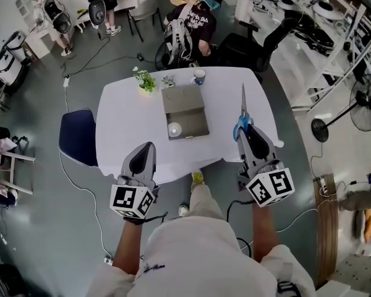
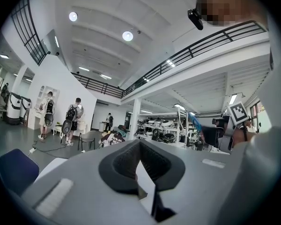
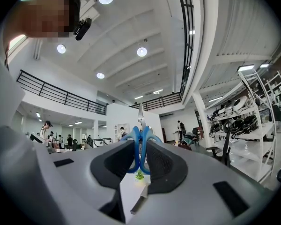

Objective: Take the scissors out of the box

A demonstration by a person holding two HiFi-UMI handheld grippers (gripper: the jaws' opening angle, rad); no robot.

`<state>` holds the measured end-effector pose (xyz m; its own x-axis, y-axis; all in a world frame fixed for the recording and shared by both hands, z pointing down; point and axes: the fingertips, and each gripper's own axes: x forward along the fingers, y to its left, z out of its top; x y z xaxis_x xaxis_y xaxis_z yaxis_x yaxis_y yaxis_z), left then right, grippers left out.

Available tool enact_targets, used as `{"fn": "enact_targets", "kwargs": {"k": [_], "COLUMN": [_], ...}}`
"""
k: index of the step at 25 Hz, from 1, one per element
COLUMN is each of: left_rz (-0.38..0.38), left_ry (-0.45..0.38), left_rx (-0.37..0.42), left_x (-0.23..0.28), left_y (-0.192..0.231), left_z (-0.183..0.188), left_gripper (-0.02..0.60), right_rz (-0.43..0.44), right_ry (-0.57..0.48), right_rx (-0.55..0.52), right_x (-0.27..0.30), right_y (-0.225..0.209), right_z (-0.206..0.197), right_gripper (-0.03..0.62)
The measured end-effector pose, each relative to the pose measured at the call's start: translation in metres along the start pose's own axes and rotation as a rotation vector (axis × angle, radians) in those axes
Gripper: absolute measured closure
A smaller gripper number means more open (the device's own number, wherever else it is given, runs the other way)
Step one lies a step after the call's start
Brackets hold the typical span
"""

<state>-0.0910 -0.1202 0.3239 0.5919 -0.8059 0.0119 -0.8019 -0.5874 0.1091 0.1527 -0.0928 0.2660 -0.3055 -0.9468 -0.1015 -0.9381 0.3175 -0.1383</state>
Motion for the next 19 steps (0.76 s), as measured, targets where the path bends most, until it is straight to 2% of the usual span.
{"fn": "enact_targets", "kwargs": {"k": [12, 19], "left_rz": [0.009, 0.017], "left_ry": [0.013, 0.032], "left_rx": [0.017, 0.041], "left_x": [-0.01, -0.024], "left_y": [-0.001, 0.003], "left_z": [-0.002, -0.002], "left_gripper": [0.581, 0.581], "right_rz": [0.01, 0.109], "right_ry": [0.007, 0.069], "right_rx": [0.016, -0.145], "right_x": [-0.002, 0.006], "right_y": [0.006, 0.025], "right_z": [-0.01, -0.019], "right_gripper": [0.507, 0.507]}}
